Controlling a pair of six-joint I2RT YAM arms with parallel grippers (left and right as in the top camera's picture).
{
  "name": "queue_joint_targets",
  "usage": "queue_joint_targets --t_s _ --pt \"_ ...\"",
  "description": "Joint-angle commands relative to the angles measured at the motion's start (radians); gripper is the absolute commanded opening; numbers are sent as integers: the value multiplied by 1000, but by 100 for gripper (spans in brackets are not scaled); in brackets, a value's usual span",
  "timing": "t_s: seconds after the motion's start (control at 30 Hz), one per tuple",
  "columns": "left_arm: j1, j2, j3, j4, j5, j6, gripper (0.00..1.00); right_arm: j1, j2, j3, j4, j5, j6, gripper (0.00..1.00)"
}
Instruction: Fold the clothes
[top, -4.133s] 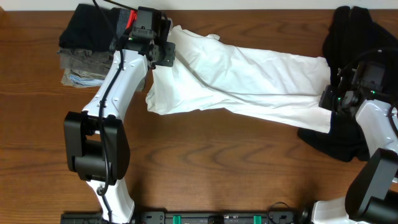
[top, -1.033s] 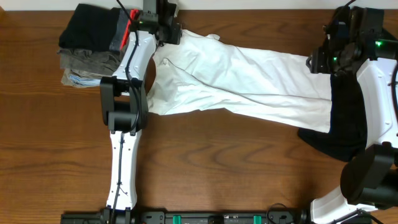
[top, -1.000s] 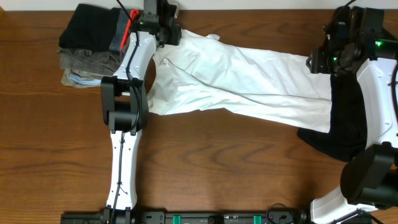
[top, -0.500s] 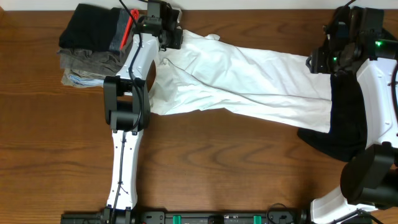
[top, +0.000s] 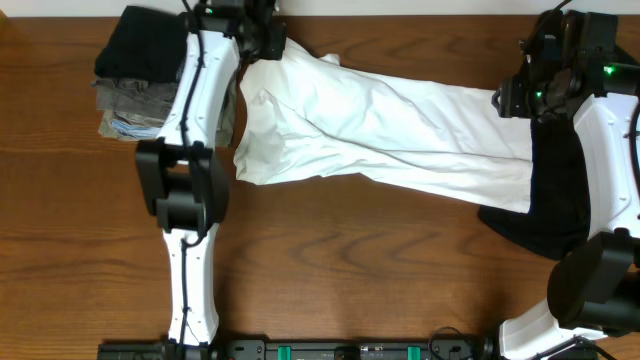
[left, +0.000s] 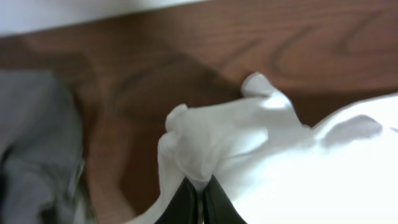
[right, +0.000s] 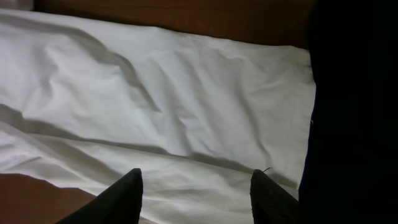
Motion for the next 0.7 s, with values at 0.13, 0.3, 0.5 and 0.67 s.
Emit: queue_joint_targets --t_s 0.13,0.3,0.5,0.67 --pt "2 -10 5 -251 2 45 6 7 -8 5 0 -4 -14 54" --pt "2 -10 -35 -381 2 100 6 7 -8 5 12 -4 -14 55" --pt "-3 -9 -63 -521 2 101 9 7 -8 5 23 -4 -14 56" --pt "-8 -9 -79 -560 2 101 56 7 -8 4 23 -4 -14 57"
